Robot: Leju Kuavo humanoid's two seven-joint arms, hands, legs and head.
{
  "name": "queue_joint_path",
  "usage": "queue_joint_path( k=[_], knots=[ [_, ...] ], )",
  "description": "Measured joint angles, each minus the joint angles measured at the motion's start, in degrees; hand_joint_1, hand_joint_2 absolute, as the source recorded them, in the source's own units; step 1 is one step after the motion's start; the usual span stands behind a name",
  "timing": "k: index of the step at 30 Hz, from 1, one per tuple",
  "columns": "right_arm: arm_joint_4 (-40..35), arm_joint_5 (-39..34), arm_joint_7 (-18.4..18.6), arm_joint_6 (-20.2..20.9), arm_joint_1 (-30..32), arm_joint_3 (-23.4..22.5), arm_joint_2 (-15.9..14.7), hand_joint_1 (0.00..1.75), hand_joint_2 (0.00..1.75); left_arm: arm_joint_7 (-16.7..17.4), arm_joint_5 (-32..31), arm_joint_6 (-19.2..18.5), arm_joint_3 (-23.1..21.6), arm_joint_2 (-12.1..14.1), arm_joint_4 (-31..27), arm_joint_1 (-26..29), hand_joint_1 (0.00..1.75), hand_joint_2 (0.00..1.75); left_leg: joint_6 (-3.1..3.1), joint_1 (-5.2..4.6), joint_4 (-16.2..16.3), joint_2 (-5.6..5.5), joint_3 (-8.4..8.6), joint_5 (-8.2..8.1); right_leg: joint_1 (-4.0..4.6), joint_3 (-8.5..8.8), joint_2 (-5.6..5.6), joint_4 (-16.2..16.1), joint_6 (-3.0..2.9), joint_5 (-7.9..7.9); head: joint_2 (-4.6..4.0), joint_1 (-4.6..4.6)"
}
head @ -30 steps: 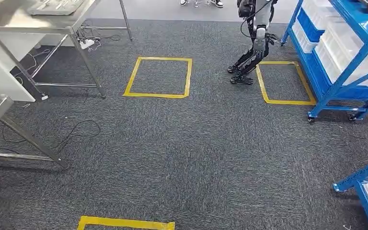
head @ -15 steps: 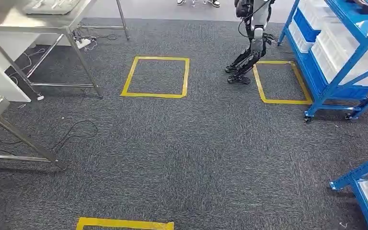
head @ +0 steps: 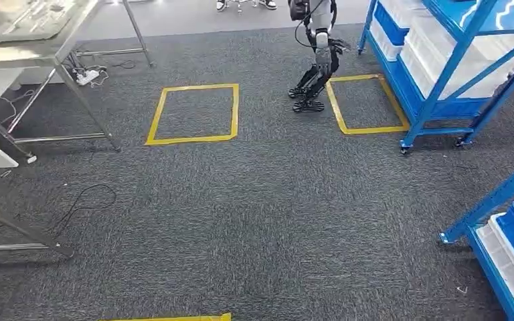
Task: Take the parts from the cabinet and place them on the table.
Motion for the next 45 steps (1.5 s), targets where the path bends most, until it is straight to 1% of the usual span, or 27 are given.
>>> queue_joint_path(
  k=[2, 3, 5, 6, 7, 11, 13, 14, 15, 17, 18, 20, 21, 22, 24, 27, 29, 30, 32, 33, 36, 37, 38, 42, 43, 44, 45],
  knots=[
    [0.0, -0.3, 0.0, -0.1, 0.0, -0.3, 0.0, 0.0, 0.0, 0.1, 0.0, 0.0, -1.7, -1.7, 0.3, -1.1, 0.0, 0.0, 0.3, -0.01, 4.1, -0.23, -1.91, -0.53, 0.35, -0.15, 1.32, 0.0, -0.21, 0.14, 0.0, 0.0],
    [0.0, -0.4, 0.0, -0.1, 0.0, -0.4, 0.1, 0.0, 0.0, 0.1, 0.0, 0.0, -2.5, -2.4, 0.4, -1.6, 0.0, 0.0, 0.64, -0.03, 1.6, -0.35, -0.64, 1.22, 0.43, -0.09, 2.22, 0.0, -0.22, 0.17, 0.0, 0.0],
    [0.0, -0.5, 0.0, -0.2, 0.0, -0.8, 0.2, 0.0, 0.0, 0.1, 0.0, 0.0, -3.6, -3.4, 0.6, -2.6, 0.0, 0.0, 1.4, -0.24, -8.7, -1.56, 4.42, 6.2, 0.44, 0.12, 3.75, 0.0, -0.2, 0.19, 0.0, -0.02],
    [0.0, -0.5, 0.0, -0.3, 0.0, -0.9, 0.4, 0.0, 0.0, 0.1, 0.0, 0.0, -4.1, -3.6, 0.7, -3.0, 0.0, 0.0, 1.8, -0.34, -14.1, -3.78, 6.98, 7.92, 0.33, 0.13, 4.38, 0.0, -0.14, 0.23, 0.0, -0.02],
    [0.0, -0.6, 0.0, -0.3, 0.0, -1.0, 0.4, 0.0, 0.0, 0.1, 0.0, 0.0, -4.5, -3.9, 0.8, -3.5, 0.0, 0.0, 1.75, -0.64, -14.9, -4.54, 7.34, 7.22, 0.52, -0.04, 4.9, 0.0, 0.11, 0.36, 0.0, -0.04],
    [0.0, -1.0, 0.0, -0.3, 0.4, -1.2, 0.5, 0.0, 0.0, 0.1, 0.0, 0.0, -6.2, -5.3, 1.2, -5.1, 0.0, 0.0, 2.34, -1.16, -15.9, -2.31, 7.48, 7.83, 0.09, -0.57, 6.85, -0.5, 1.51, 0.69, 0.0, 0.0],
    [0.0, -1.0, 0.0, -0.4, 0.3, -1.5, 0.5, 0.0, 0.0, 0.1, -0.1, 0.0, -6.7, -6.0, 1.3, -5.5, 0.0, 0.0, 2.9, -0.75, -16.9, -1.15, 7.95, 8.33, 0.48, -1.79, 2.11, 2.5, 1.74, -1.66, 0.0, 0.09],
    [0.0, -1.0, 0.0, -0.4, 0.3, -1.6, 0.5, 0.0, 0.0, 0.1, -0.1, 0.0, -7.0, -6.3, 1.5, -5.7, 0.0, 0.0, 3.06, -0.75, -16.9, -0.44, 7.92, 8.33, 0.53, -3.71, 0.85, 6.4, 1.89, -4.04, 0.0, 0.04],
    [0.0, -1.0, 0.0, -0.5, 0.1, -1.7, 0.5, 0.0, 0.0, 0.1, 0.0, 0.0, -7.5, -6.8, 1.7, -5.8, 0.0, 0.0, 3.17, -0.8, -16.9, 0.26, 7.92, 8.24, 0.45, -6.32, 0.2, 11.6, 2.11, -6.47, 0.02, 0.11],
    [0.0, 0.1, 0.0, -0.2, 0.1, -1.7, 0.5, 0.0, 0.0, 0.1, 0.8, 0.0, -7.8, -7.3, 1.9, -5.3, 0.0, 0.0, 3.19, -0.8, -16.9, 1.73, 7.93, 8.15, 0.27, -9.56, -0.11, 18.1, 2.58, -8.15, 0.02, 0.07],
    [0.0, 0.7, 0.1, 0.0, 0.1, -1.6, 0.5, 0.0, 0.0, 0.1, 1.7, 0.0, -7.3, -7.1, 1.9, -4.6, 0.0, 0.0, 3.09, -0.76, -16.9, 2.41, 8.05, 8.05, 0.03, -9.3, -0.21, 17.4, 2.82, -7.09, 0.02, 0.09],
    [0.0, 0.9, 0.1, 0.1, 0.2, -1.6, 0.3, 0.0, 0.0, 0.1, 2.9, 0.1, -6.7, -6.1, 1.8, -3.8, 0.0, 0.0, 2.64, -0.45, -16.7, 3.61, 8.43, 7.72, -0.46, -4.72, -1.42, 8.5, 3.31, -2.24, 0.02, 0.07],
    [0.0, 0.9, 0.2, 0.1, 0.2, -1.6, 0.3, 0.0, 0.0, 0.1, 3.1, 0.1, -6.3, -5.4, 1.7, -3.8, 0.0, 0.0, 2.18, -0.36, -16.5, 4.07, 8.75, 7.41, -0.73, -1.29, -3.21, 2.3, 3.55, 0.29, 0.0, 0.04],
    [0.0, 1.0, 0.2, 0.1, 0.2, -1.6, 0.3, 0.0, 0.0, 0.1, 3.1, 0.1, -6.1, -5.0, 1.6, -3.7, 0.0, 0.0, 1.72, -0.61, -16.3, 4.43, 8.88, 7.11, -0.62, -0.34, -5.69, 0.1, 3.44, -0.15, 0.0, 0.09],
    [0.0, 1.0, 0.2, 0.2, 0.2, -1.6, 0.3, 0.0, 0.0, 0.0, 3.2, 0.1, -5.7, -3.7, 1.2, -3.5, 0.0, 0.0, 1.06, -0.96, -15.9, 5.09, 8.96, 6.81, -0.46, -0.73, -4.21, 0.4, 2.09, 0.18, 0.02, 0.07],
    [0.0, 1.0, 0.2, 0.1, 0.1, -1.6, 0.3, 0.0, 0.0, 0.0, 3.3, 0.1, -5.1, -3.1, 0.9, -3.3, 0.0, 0.0, 0.36, -0.34, -16.1, 6.51, 9.28, 6.54, -0.4, -0.92, -2.36, 0.2, 0.82, 0.6, 0.02, 0.09],
    [0.0, 1.0, 0.2, 0.1, -0.1, -1.6, 0.2, 0.0, 0.0, 0.0, 3.2, 0.2, -4.8, -2.5, 0.6, -3.2, 0.0, 0.0, 0.08, 0.04, -10.5, 1.67, 7.19, 2.49, -0.4, -0.97, -1.45, 0.2, 0.45, 0.75, 0.0, 0.07],
    [0.0, 1.0, 0.2, 0.1, -0.2, -1.6, 0.2, 0.0, 0.0, 0.0, 3.3, 0.2, -4.8, -2.4, 0.5, -2.9, 0.0, 0.0, 0.0, -0.1, -4.8, 0.5, 4.57, -0.25, -0.33, -1.06, -0.62, 0.2, 0.27, 0.82, 0.0, -0.04],
    [0.0, 1.0, 0.2, 0.1, -0.1, -1.6, 0.2, 0.0, 0.0, 0.0, 3.3, 0.1, -4.8, -2.3, 0.5, -2.5, 0.0, 0.0, 0.08, -0.2, 3.2, -0.19, 0.64, -2.84, -0.05, -1.18, 0.67, 0.2, 0.06, 0.95, 0.0, -0.04],
    [0.0, 1.0, 0.2, 0.2, -0.1, -1.6, 0.2, 0.0, 0.0, 0.0, 3.3, 0.1, -4.8, -2.3, 0.5, -2.6, 0.0, 0.0, 0.31, -0.28, 4.1, -0.29, -0.06, -2.3, 0.13, -1.18, 1.6, 0.2, -0.02, 1.01, 0.0, -0.04],
    [0.0, 1.0, 0.0, 0.2, -0.1, -1.6, 0.2, 0.0, 0.0, 0.0, 3.2, 0.2, -4.8, -2.3, 0.5, -2.6, 0.0, 0.0, 1.61, -0.79, -7.0, -1.38, 4.73, 4.1, 0.38, -1.02, 3.9, 0.2, -0.16, 1.19, 0.0, -0.04],
    [0.0, 1.0, -0.1, 0.2, -0.1, -1.6, 0.2, 0.0, 0.0, 0.0, 3.2, 0.2, -4.7, -2.2, 0.5, -2.6, 0.0, 0.0, 2.44, -0.98, -13.9, -4.28, 7.95, 6.84, 0.31, -1.02, 4.91, 0.2, -0.07, 1.32, 0.0, -0.07],
    [0.0, 1.0, -0.1, 0.3, -0.1, -1.6, 0.3, 0.0, 0.0, 0.0, 3.1, 0.1, -4.7, -2.0, 0.5, -2.6, 0.0, 0.0, 2.52, -1.13, -14.9, -5.51, 8.35, 6.36, 0.46, -1.17, 5.29, 0.3, 0.17, 1.49, 0.0, -0.07],
    [0.0, 1.4, -0.3, 0.6, 0.4, -1.5, 0.1, 0.0, 0.0, 0.0, 3.1, 0.1, -3.8, -1.6, 0.2, -2.3, 0.0, 0.0, 2.47, -1.31, -15.7, -2.32, 8.42, 6.95, 0.48, -2.03, 8.01, 0.2, 1.1, 1.89, 0.02, 0.0],
    [0.1, 1.5, -0.3, 0.7, 0.4, -1.5, -0.1, 0.0, 0.0, 0.0, 3.2, 0.1, -3.3, -1.4, -0.1, -2.0, 0.0, 0.0, 2.71, -1.08, -16.0, -1.43, 8.47, 7.32, 0.31, -2.15, 6.09, 1.2, 1.12, 1.21, 0.02, -0.09],
    [0.1, 1.7, -0.3, 0.7, 0.4, -1.4, -0.1, 0.0, 0.0, 0.0, 3.2, 0.2, -2.9, -1.3, -0.4, -1.7, 0.0, 0.0, 3.16, -1.1, -16.1, -0.81, 8.42, 7.32, 0.79, -3.41, 2.71, 3.6, 1.29, -1.01, 0.02, 0.18],
    [0.1, 2.1, -0.3, 0.9, 0.3, -1.4, -0.1, 0.0, 0.0, 0.0, 3.3, 0.2, -2.5, -1.0, -0.6, -1.1, 0.0, 0.0, 3.32, -1.11, -16.1, 0.06, 8.34, 7.36, 0.76, -5.43, 0.95, 8.0, 1.49, -3.8, 0.0, 0.11]
  ],
)
